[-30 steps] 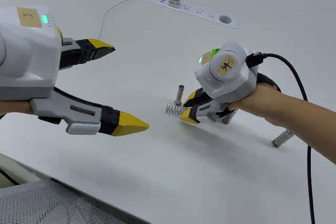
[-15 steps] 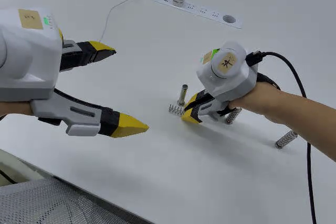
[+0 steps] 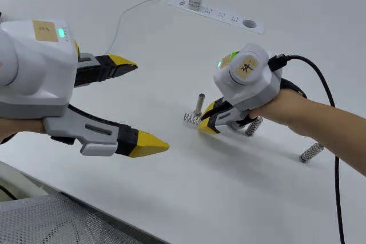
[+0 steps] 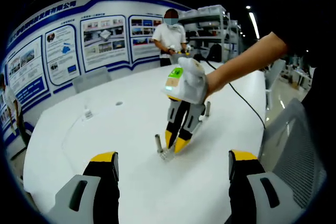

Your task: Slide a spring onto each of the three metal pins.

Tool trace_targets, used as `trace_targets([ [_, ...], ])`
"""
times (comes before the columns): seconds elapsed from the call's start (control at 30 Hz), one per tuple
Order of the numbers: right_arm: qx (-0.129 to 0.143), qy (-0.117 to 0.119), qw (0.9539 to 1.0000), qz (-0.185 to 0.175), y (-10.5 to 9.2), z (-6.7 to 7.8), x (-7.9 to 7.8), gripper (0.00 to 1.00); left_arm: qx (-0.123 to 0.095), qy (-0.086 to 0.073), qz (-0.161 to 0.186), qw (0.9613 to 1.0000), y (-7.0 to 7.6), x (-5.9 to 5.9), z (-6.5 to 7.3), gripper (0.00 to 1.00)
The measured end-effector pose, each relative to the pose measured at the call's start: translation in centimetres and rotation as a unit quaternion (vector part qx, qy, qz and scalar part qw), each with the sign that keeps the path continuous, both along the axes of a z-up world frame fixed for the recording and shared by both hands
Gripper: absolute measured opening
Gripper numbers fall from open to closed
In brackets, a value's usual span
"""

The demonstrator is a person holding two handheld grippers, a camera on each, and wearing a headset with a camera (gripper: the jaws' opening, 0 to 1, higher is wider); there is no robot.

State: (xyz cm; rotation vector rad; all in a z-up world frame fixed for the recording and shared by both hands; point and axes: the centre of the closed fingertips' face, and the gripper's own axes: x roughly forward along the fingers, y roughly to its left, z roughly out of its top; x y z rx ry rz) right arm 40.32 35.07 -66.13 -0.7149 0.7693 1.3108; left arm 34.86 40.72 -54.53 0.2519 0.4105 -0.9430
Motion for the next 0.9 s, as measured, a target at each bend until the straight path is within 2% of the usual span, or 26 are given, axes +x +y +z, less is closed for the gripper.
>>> trace_targets([
  [0.1, 0.007, -0.003, 1.0, 0.002, -0.2, 0.7, -0.3, 0.11, -0.008, 0.006, -0.011, 0.9999, -0.5, -0.3, 0.1, 0.86],
  [0.27, 0.017, -0.009, 0.9998, 0.003, -0.7, 2.0, -0.8, 0.11, -0.009, 0.007, -0.024, 0.9997, -1.4, -0.1, 0.4, 0.82],
  [0.33, 0.021, -0.012, 0.9997, 0.005, -0.9, 2.5, -1.0, 0.11, -0.017, 0.013, -0.029, 0.9994, -1.8, -0.1, 0.5, 0.8],
  [0.47, 0.035, -0.021, 0.9991, 0.005, -1.2, 4.2, -1.7, 0.11, -0.029, 0.009, -0.035, 0.9989, -2.7, -0.1, 0.9, 0.73],
  [0.73, 0.045, -0.047, 0.9976, 0.025, -1.7, 6.6, -3.6, 0.11, -0.027, 0.012, -0.056, 0.998, -4.2, -0.8, 0.8, 0.64],
  [0.9, 0.062, -0.056, 0.9957, 0.041, -1.4, 8.2, -5.0, 0.11, -0.024, 0.015, -0.069, 0.9973, -4.9, -1.3, 0.5, 0.59],
])
